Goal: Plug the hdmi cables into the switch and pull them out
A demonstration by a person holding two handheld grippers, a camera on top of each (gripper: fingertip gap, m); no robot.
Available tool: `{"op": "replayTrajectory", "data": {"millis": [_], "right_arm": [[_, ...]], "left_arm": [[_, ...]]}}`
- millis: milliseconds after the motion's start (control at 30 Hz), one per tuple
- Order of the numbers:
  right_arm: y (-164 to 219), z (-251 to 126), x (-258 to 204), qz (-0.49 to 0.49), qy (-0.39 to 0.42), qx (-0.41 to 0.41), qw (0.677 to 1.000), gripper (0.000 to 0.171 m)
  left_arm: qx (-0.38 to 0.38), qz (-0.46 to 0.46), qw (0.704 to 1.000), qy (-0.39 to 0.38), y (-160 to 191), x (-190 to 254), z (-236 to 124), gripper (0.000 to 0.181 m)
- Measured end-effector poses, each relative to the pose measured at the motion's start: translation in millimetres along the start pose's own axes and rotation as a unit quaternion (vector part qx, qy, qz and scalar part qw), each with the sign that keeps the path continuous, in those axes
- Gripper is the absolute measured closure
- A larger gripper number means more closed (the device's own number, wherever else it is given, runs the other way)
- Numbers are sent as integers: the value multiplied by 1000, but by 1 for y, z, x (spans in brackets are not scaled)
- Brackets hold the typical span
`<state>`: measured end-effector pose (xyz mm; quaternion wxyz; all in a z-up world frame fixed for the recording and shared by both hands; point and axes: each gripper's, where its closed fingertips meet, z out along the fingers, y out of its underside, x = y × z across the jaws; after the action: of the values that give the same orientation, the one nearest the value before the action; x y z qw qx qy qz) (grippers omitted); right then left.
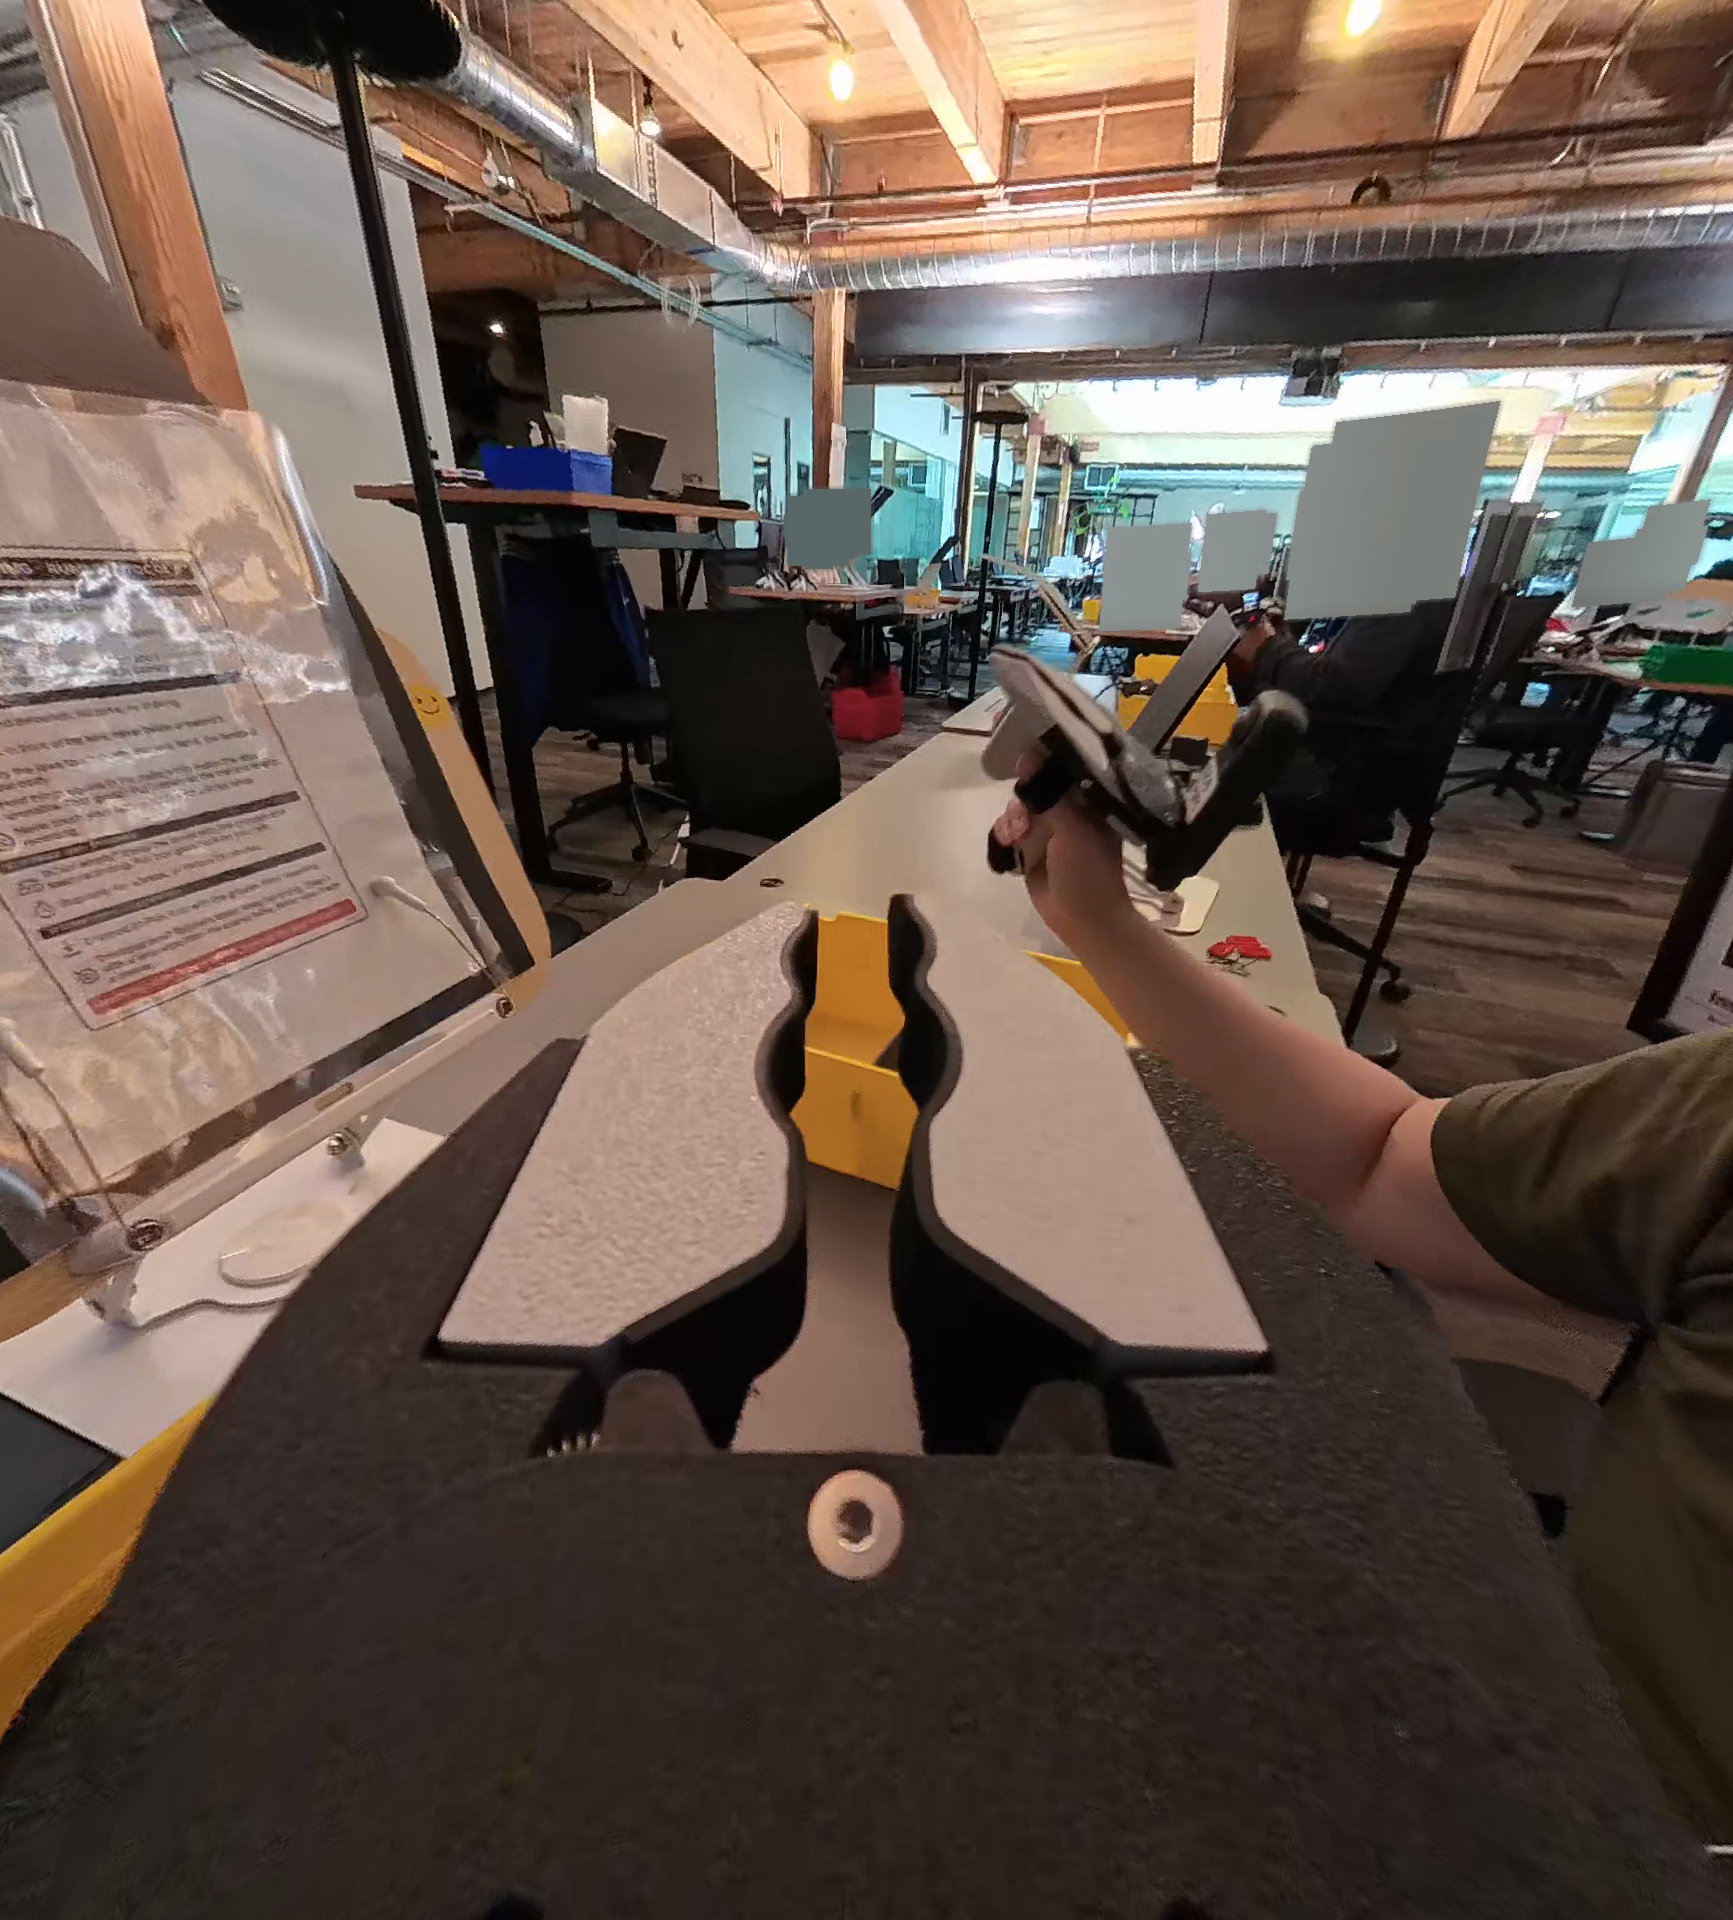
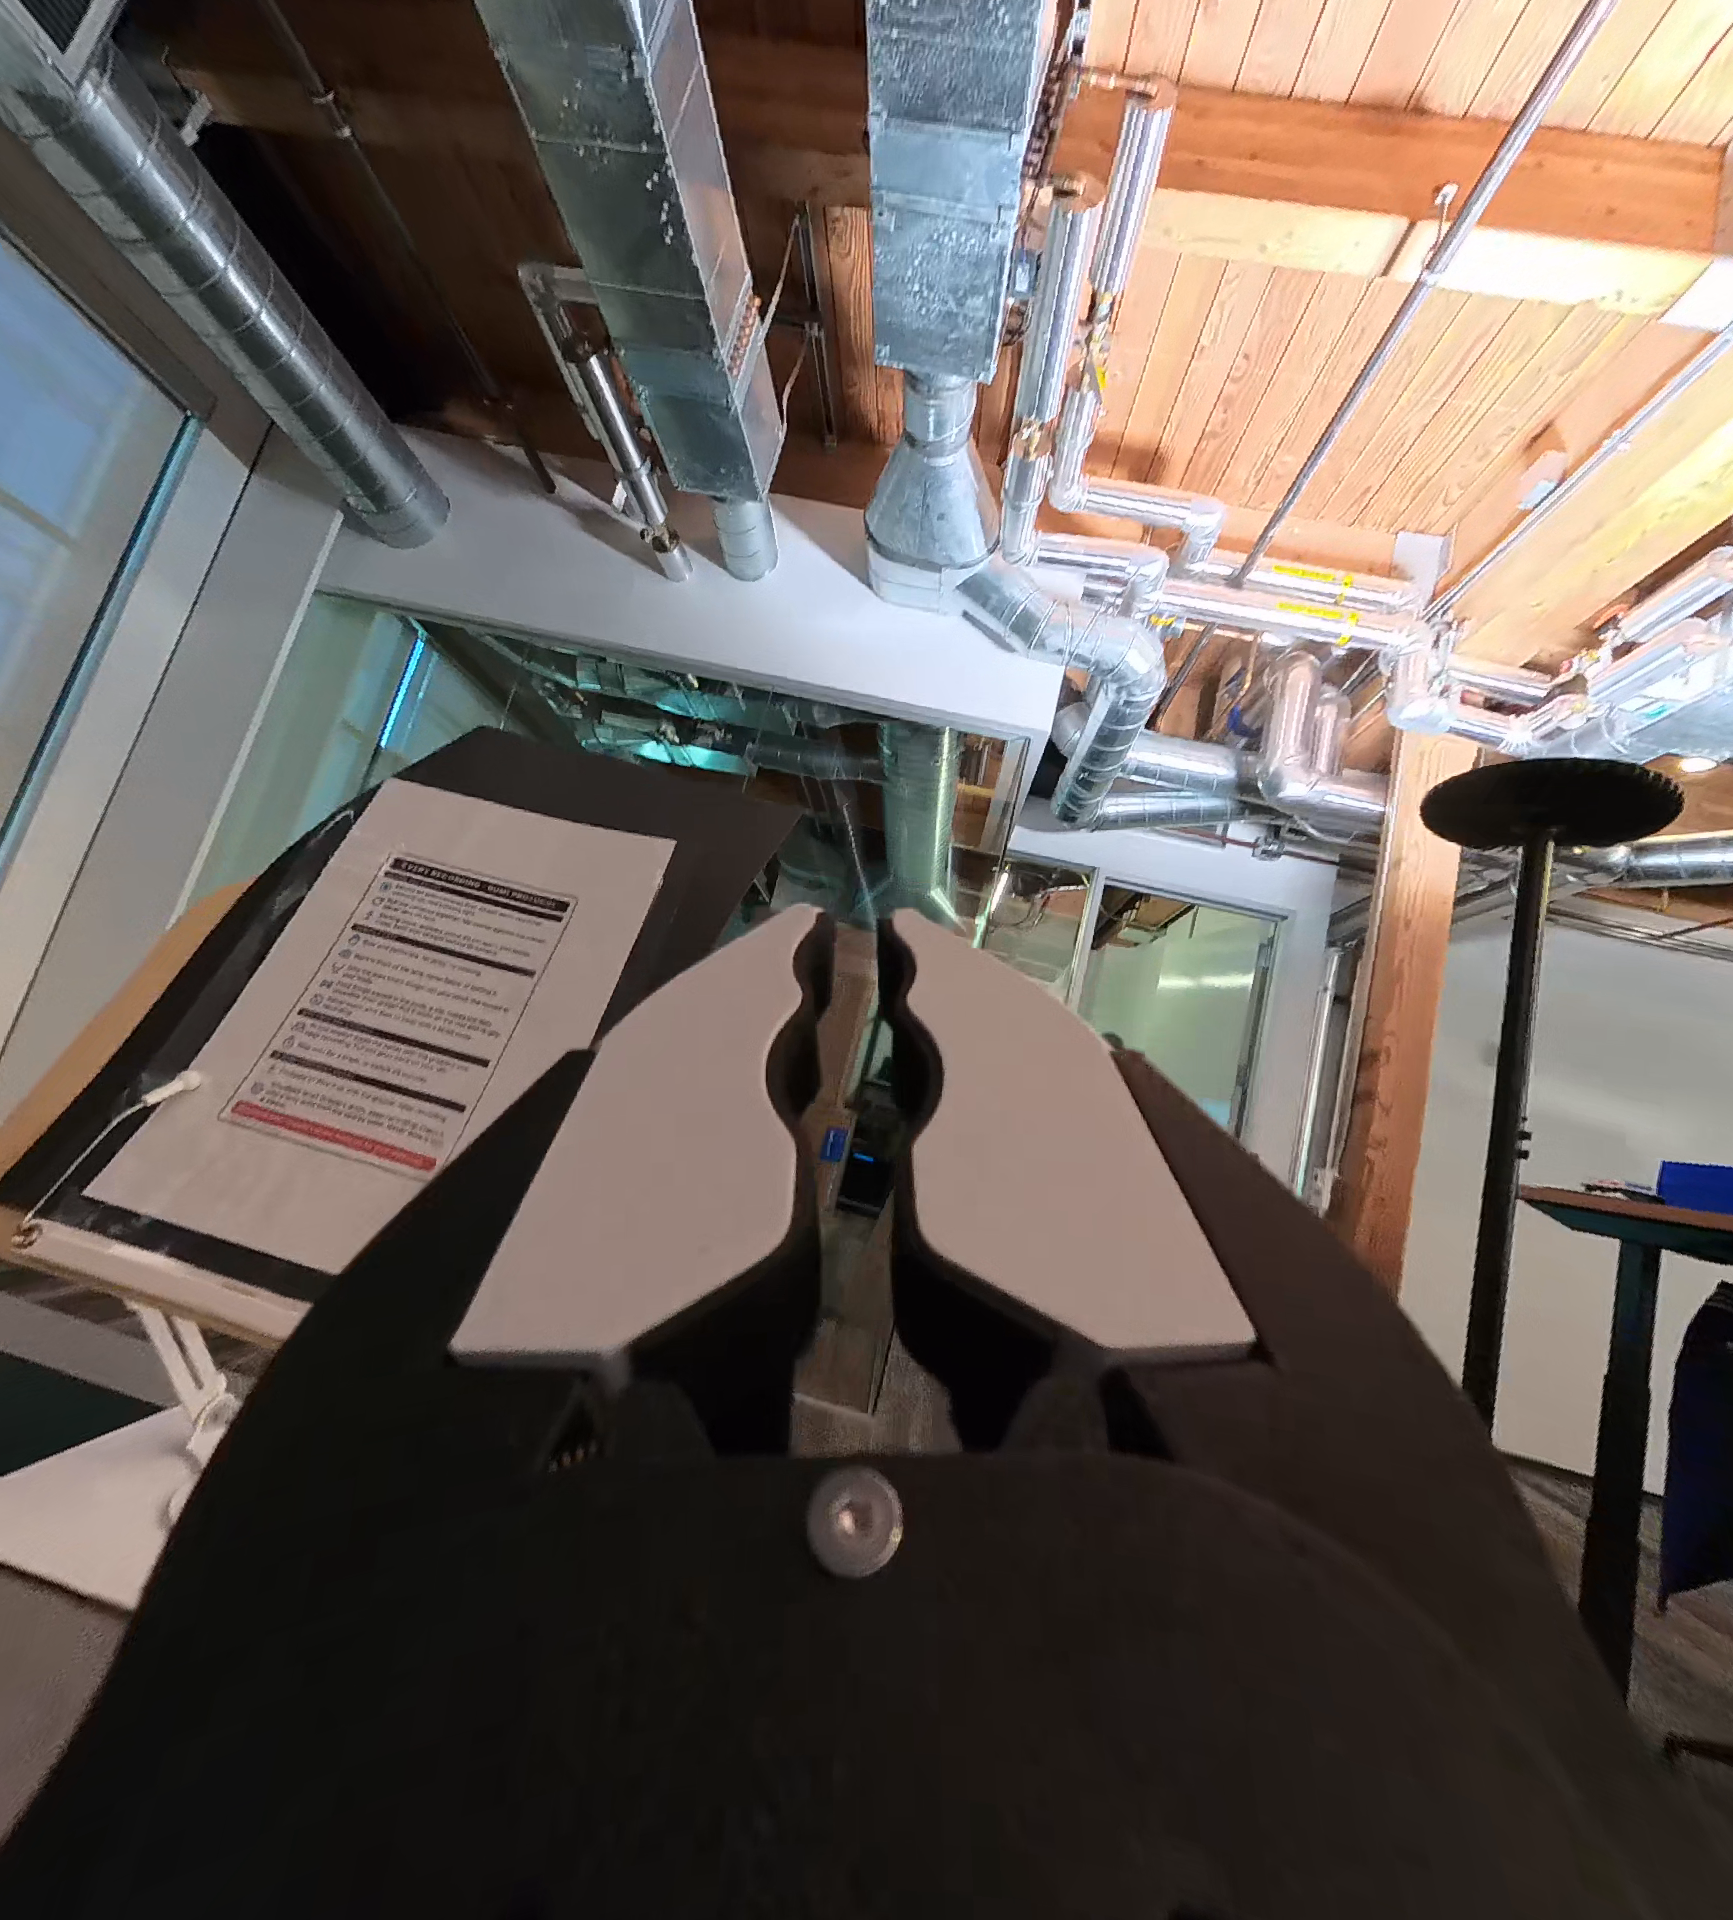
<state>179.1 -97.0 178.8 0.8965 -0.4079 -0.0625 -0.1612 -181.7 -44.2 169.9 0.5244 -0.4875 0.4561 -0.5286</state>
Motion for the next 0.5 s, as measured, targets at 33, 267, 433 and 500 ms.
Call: {"op": "replayTrajectory", "data": {"millis": [33,267,433,500], "right_arm": [[4,1,-1,-2,1,-8,1000,163],[24,4,-5,4,8,-61,998,164],[34,3,-2,18,11,-80,997,164],[35,3,1,25,14,-82,996,164]], "left_arm": [[1,-5,1000,6,-1,1,-2,169],[-8,-17,1000,20,-1,5,-4,169],[-18,-15,999,25,2,7,-1,169],[-18,-14,999,23,2,5,-1,169]]}}
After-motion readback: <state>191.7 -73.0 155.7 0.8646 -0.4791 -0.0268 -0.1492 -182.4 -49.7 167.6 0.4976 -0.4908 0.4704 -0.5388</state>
